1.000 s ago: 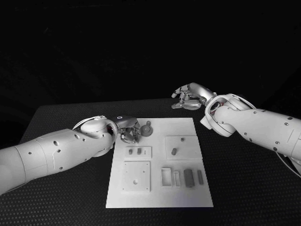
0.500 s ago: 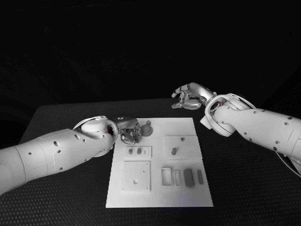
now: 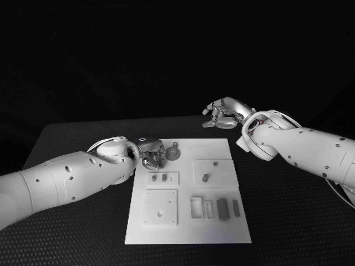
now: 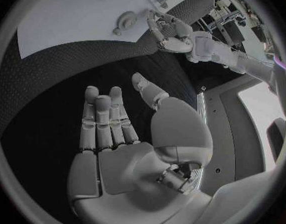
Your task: Assemble the parts on the task board
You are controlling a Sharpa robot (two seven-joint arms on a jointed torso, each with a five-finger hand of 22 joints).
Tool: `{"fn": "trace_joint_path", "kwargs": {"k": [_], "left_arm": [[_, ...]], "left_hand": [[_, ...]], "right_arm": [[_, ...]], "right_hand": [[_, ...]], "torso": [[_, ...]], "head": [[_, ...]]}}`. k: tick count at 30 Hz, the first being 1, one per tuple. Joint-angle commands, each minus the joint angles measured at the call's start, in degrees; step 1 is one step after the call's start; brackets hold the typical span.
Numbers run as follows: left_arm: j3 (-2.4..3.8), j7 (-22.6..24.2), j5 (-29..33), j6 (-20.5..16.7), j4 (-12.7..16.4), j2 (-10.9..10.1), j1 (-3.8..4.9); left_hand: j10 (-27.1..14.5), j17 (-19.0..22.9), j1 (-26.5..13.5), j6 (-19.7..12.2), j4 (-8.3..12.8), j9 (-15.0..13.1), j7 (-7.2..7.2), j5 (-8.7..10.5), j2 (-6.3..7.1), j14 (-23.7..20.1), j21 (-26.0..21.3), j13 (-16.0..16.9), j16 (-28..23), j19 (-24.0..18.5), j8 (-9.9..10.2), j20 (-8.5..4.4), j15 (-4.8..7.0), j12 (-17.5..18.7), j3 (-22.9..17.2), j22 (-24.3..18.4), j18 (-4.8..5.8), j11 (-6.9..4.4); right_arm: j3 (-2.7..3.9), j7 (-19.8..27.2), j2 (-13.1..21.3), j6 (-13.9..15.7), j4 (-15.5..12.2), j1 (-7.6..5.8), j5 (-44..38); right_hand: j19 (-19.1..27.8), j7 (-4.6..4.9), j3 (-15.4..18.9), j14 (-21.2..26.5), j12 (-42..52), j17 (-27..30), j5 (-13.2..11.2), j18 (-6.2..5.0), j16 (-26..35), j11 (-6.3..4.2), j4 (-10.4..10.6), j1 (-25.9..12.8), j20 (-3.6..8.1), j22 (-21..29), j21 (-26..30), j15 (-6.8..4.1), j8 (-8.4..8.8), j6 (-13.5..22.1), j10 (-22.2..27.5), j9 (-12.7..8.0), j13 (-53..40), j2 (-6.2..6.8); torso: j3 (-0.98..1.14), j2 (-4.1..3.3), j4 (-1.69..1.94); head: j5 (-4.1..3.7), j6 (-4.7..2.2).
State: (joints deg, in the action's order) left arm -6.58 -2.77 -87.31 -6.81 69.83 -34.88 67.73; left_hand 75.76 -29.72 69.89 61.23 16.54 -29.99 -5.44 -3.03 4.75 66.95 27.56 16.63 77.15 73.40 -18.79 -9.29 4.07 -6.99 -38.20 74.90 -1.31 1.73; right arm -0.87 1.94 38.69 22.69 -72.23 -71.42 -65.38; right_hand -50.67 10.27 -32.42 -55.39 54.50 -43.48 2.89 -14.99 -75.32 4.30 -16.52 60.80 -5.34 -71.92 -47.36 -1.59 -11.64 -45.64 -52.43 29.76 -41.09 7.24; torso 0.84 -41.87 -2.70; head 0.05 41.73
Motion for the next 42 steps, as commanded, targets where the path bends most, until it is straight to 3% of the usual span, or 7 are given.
{"fn": "trace_joint_path", "kwargs": {"k": [1, 18, 33, 37, 39, 42], "left_arm": [[-0.18, -0.6, -1.0, 1.1, -0.3, 0.0, -0.22], [-0.34, -0.1, -0.9, 1.2, -0.8, 1.1, -0.65], [-0.42, -0.3, 0.3, 0.9, -1.0, 0.7, -0.71], [-0.43, -0.1, 1.5, -0.1, -1.1, 0.7, -0.71], [-0.43, -0.1, 2.0, -0.6, -1.1, 0.6, -0.71], [-0.43, -0.1, 2.4, -1.0, -1.2, 0.5, -0.71]], "left_hand": [[0.4, 0.1, 0.1, 0.4, 0.0, 0.1, -0.12, -0.40, -0.50, 0.0, 0.0, -0.1, -0.2, -0.1, -0.4, -0.50, 0.42, -0.2, -0.4, 1.0, -4.15, 0.18], [0.5, 0.1, 0.1, 0.4, 0.0, 0.0, -0.12, -0.45, -0.53, 0.0, 0.0, 0.0, -0.2, 0.0, -0.4, -0.53, 0.44, -0.2, -0.4, 1.0, -4.10, 0.16], [0.1, 0.2, -0.1, -0.2, 0.0, 0.1, -0.38, -0.48, -0.31, -0.3, -0.4, 0.0, -0.4, -0.3, 0.0, -0.53, 0.28, 0.4, -0.3, 0.9, -3.91, 0.33], [-0.4, 0.1, 0.2, -2.3, 0.0, 0.5, -1.34, -0.47, 0.35, -0.5, -0.6, 0.0, -0.4, -0.5, 1.3, -0.47, 0.08, 0.9, -0.3, 1.0, -3.84, 0.54], [-1.1, 0.2, 0.3, -4.6, 0.0, 1.1, -2.13, -0.48, 0.89, -0.8, -0.9, -0.1, -0.5, -0.7, 2.6, -0.33, -0.19, 1.4, -0.3, 0.9, -3.81, 0.82], [-2.3, 0.1, 0.4, -8.6, 0.0, 2.1, -2.12, -0.47, 1.45, -1.0, -1.1, -0.3, -0.5, -0.8, 4.8, 0.01, -0.63, 2.2, -0.1, 1.0, -3.90, 1.30]], "right_arm": [[0.02, 0.6, 0.0, -0.4, 0.0, 0.02, 0.0], [0.02, 0.6, -0.1, -0.5, -0.2, 0.02, 0.0], [0.02, 0.6, 0.0, -0.6, -0.1, 0.02, 0.0], [0.02, 0.6, 0.0, -0.6, -0.1, 0.02, 0.0], [0.02, 0.5, 0.0, -0.7, -0.1, 0.02, 0.0], [0.02, 0.6, 0.0, -0.7, -0.1, 0.02, 0.0]], "right_hand": [[-0.1, 0.41, 0.3, -0.2, -0.1, -0.1, -0.1, -0.01, 0.4, -0.03, 0.0, 0.1, -0.38, 0.1, 0.4, -0.20, -0.12, -0.1, -0.4, -0.1, 0.1, -0.09], [-0.1, 0.42, 0.4, -0.2, -0.1, -0.1, -0.1, -0.01, 0.4, -0.02, 0.0, 0.1, -0.40, 0.1, 0.4, -0.20, -0.14, -0.1, -0.4, -0.1, 0.2, -0.11], [-0.1, 0.42, 0.4, -0.2, 0.0, -0.2, -0.1, -0.01, 0.5, -0.02, 0.0, 0.1, -0.40, 0.1, 0.4, -0.19, -0.15, -0.1, -0.3, -0.1, 0.3, -0.11], [-0.1, 0.42, 0.4, -0.2, 0.0, -0.2, -0.1, -0.01, 0.5, -0.02, 0.0, 0.1, -0.41, 0.1, 0.4, -0.19, -0.15, -0.1, -0.3, -0.1, 0.4, -0.10], [-0.1, 0.42, 0.4, -0.2, 0.0, -0.2, -0.1, -0.01, 0.5, -0.02, 0.0, 0.1, -0.41, 0.1, 0.4, -0.19, -0.15, -0.1, -0.3, -0.1, 0.4, -0.09], [-0.1, 0.42, 0.4, -0.2, 0.0, -0.2, -0.1, -0.01, 0.5, -0.01, 0.0, 0.1, -0.41, 0.1, 0.5, -0.19, -0.15, -0.1, -0.3, -0.1, 0.4, -0.09]], "torso": [[-0.01, -0.01, -0.03], [0.03, -0.01, -0.09], [0.01, -0.02, -0.02], [0.00, -0.01, 0.05], [-0.01, -0.02, 0.03], [-0.02, 0.00, 0.01]], "head": [[-0.05, 0.04], [-0.09, 0.08], [-0.30, 0.22], [-0.35, 0.24], [-0.35, 0.25], [-0.37, 0.28]]}}
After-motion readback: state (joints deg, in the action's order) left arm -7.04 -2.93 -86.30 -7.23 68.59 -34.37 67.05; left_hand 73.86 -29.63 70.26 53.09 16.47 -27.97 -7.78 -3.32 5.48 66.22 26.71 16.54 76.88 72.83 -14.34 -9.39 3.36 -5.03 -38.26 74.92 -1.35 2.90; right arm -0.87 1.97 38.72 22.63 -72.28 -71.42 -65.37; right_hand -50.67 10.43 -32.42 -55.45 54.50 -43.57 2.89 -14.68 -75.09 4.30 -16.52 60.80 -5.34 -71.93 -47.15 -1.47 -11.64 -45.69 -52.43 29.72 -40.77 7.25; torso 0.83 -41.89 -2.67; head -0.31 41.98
